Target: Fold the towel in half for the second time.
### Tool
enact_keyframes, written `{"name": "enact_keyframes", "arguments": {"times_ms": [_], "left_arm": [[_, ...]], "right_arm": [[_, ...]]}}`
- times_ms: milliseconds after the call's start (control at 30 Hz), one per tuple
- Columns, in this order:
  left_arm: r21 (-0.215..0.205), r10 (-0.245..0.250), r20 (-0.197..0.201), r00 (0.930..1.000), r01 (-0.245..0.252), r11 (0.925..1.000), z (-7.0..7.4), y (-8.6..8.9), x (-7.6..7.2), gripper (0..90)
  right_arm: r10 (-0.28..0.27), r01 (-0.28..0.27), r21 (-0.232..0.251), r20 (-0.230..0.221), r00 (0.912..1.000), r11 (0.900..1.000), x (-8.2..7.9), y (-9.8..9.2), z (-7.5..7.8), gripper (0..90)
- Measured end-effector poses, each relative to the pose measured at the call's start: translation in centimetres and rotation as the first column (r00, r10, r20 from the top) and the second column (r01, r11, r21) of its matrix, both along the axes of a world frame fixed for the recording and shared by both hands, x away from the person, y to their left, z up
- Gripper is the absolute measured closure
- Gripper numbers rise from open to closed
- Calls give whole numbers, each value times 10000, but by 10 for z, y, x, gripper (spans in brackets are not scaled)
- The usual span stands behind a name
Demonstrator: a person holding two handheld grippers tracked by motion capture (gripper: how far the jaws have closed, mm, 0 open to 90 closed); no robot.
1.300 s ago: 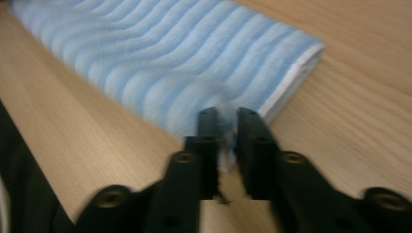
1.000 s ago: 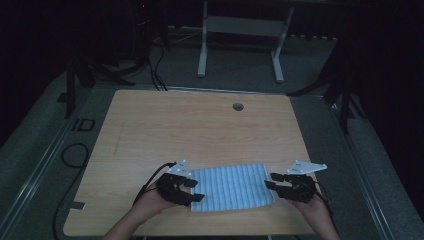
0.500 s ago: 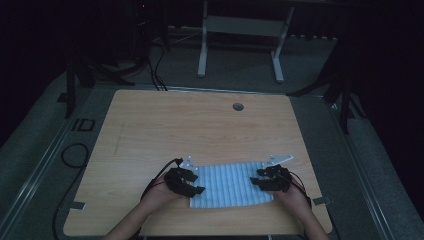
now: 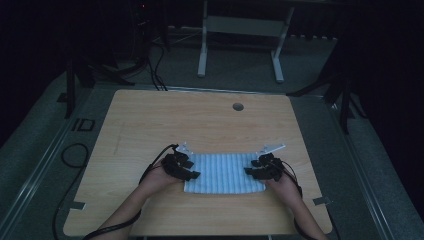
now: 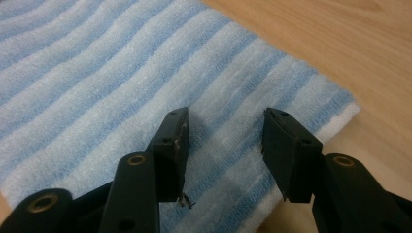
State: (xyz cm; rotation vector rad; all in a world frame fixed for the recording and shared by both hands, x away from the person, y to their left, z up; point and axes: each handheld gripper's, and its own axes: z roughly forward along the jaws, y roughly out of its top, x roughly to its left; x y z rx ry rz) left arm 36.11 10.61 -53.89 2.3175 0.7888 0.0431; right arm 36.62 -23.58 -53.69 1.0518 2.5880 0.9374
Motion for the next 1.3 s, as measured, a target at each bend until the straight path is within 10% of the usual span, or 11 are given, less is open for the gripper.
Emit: {"name": "enact_keyframes", "arguments": {"times_ms": [633, 1100, 1300], "left_arm": [[551, 918, 83, 9957, -921, 9942, 3, 20, 54, 466], [25, 1199, 233, 9925, -1200, 9928, 13, 24, 44, 448], [-347, 1416, 463, 9888, -1401, 9895, 21, 29, 31, 320]], "right_arm": [[-165, 165, -5, -233, 9996, 9999, 57, 33, 1, 507], [-207, 217, 569, -176, 9996, 9981, 56, 31, 12, 433], [53, -64, 1488, 77, 10000, 9889, 43, 25, 24, 208]]}}
